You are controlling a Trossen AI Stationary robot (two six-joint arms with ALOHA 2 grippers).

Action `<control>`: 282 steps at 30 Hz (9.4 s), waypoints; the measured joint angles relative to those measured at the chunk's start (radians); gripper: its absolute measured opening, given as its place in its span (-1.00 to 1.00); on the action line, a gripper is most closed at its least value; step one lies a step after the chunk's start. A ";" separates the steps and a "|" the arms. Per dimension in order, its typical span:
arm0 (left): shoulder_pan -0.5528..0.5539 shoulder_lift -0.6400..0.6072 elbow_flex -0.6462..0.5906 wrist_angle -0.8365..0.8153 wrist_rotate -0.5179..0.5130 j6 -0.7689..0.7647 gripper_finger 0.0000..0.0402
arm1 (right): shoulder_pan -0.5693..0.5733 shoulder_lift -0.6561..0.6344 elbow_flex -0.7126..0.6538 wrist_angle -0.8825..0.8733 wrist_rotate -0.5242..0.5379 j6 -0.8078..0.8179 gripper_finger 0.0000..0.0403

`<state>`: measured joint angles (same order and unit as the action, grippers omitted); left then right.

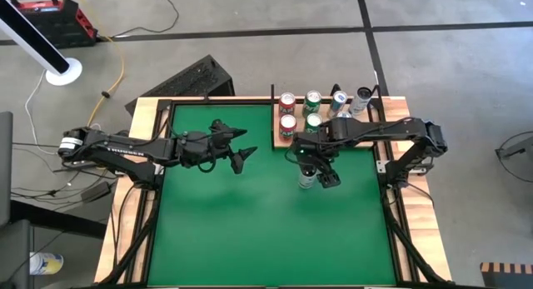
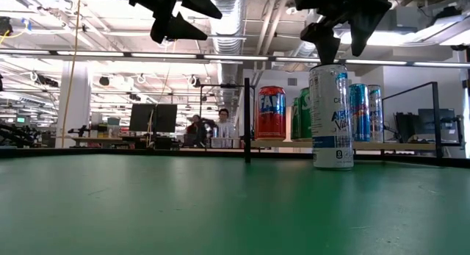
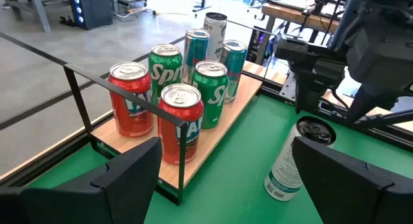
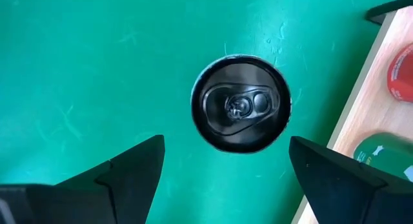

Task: Place canned beverage on shelf
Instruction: Put the white soda can on the shelf aligned with the other white soda can, then return to Home Position

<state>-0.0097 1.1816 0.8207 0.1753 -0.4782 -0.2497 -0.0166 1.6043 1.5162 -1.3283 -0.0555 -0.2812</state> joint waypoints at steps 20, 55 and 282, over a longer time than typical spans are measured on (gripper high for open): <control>0.000 0.000 0.000 -0.001 0.000 -0.001 0.65 | -0.022 0.038 0.002 0.076 -0.052 -0.140 0.78; -0.001 0.000 0.000 -0.005 0.005 0.001 0.65 | -0.025 0.029 -0.083 0.152 -0.068 -0.061 0.43; 0.221 -0.432 -0.296 -0.027 0.408 -0.114 0.44 | -0.103 -1.017 -1.327 1.789 0.017 0.811 -0.93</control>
<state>0.2115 0.7493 0.5247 0.1486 -0.0705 -0.3635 -0.1200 0.5873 0.1889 0.4609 -0.0385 0.5301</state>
